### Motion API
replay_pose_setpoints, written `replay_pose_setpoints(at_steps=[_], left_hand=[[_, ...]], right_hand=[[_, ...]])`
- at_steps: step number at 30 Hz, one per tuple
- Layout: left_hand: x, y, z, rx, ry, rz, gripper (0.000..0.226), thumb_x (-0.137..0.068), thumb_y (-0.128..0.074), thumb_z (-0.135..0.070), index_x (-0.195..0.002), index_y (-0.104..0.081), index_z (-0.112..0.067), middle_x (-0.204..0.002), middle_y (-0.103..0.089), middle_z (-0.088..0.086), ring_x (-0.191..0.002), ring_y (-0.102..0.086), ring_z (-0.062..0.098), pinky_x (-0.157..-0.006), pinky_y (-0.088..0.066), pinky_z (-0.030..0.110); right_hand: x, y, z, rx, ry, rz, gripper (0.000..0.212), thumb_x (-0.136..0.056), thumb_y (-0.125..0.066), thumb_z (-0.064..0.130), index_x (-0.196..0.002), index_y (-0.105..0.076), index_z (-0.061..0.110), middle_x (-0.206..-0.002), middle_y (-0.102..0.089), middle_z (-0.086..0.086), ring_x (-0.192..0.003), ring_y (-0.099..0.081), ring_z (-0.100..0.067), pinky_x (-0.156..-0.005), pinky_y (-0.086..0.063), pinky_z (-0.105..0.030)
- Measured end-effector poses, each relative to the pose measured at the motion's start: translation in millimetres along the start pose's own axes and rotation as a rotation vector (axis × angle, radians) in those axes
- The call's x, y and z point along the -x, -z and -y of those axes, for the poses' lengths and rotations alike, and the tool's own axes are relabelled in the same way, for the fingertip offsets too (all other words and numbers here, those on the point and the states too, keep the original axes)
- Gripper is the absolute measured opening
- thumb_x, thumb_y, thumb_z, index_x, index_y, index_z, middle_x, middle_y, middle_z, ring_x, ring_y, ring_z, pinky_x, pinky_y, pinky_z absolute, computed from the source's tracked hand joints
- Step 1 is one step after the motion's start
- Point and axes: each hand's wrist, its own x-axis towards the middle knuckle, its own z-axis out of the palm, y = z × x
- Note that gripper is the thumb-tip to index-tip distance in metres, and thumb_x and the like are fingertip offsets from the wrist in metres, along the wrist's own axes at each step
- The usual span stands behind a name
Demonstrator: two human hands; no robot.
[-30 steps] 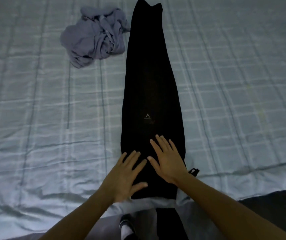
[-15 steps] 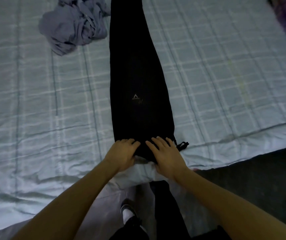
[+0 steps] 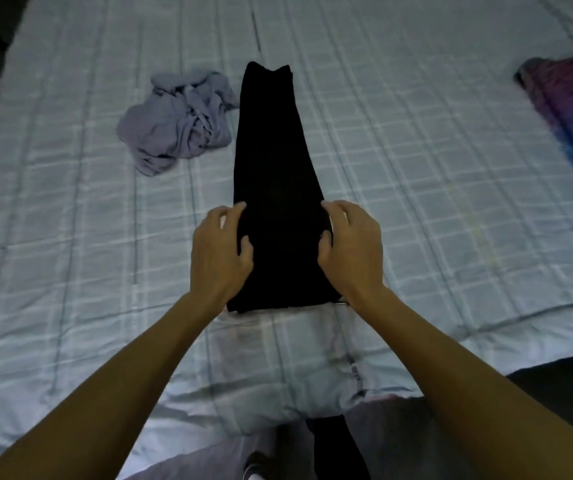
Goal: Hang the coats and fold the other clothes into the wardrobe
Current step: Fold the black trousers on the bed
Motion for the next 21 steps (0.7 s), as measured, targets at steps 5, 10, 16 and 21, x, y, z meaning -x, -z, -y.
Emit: replay_pose_setpoints(at_steps=[5,10,16,21], left_hand=[[41.0,-54.9,30.0,-0.145,-0.157,0.248,0.048,-0.085,-0.057,-0.018,-0.131,-0.047,-0.008,-0.124,-0.051,0.018,-0.105,-0.053,0.032,-0.089,-0.046,0.043],[73.4,-107.7,61.8,-0.322,-0.126,0.501,0.077,-0.084,-0.056,-0.042,-0.148,-0.024,-0.015,-0.151,-0.029,0.019,-0.139,-0.027,0.034,-0.108,-0.031,0.051],[50.7,-129.3,59.8,-0.393,-0.098,0.463,0.085,-0.065,-0.08,-0.015,-0.14,-0.043,-0.009,-0.141,-0.043,0.025,-0.13,-0.042,0.042,-0.101,-0.037,0.058],[36.9,-115.0,50.8,-0.321,-0.059,0.499,0.065,-0.07,-0.07,-0.004,-0.132,-0.053,-0.012,-0.133,-0.053,0.022,-0.119,-0.053,0.04,-0.092,-0.046,0.051]], right_hand=[[38.4,-54.8,-14.8,0.015,0.115,0.219,0.047,-0.077,-0.064,0.011,-0.124,-0.057,0.005,-0.121,-0.058,-0.019,-0.112,-0.055,-0.036,-0.091,-0.047,-0.05],[65.5,-109.1,-39.2,0.206,0.27,0.486,0.074,-0.071,-0.073,0.024,-0.138,-0.046,0.011,-0.142,-0.045,-0.019,-0.135,-0.038,-0.035,-0.11,-0.028,-0.052],[48.3,-130.1,-46.8,0.309,0.276,0.64,0.074,-0.083,-0.065,0.028,-0.146,-0.031,0.011,-0.151,-0.031,-0.018,-0.142,-0.023,-0.031,-0.115,-0.014,-0.051],[32.3,-117.9,-34.1,0.228,0.24,0.579,0.057,-0.06,-0.081,0.009,-0.115,-0.065,0.007,-0.115,-0.067,-0.014,-0.11,-0.062,-0.029,-0.09,-0.052,-0.043]])
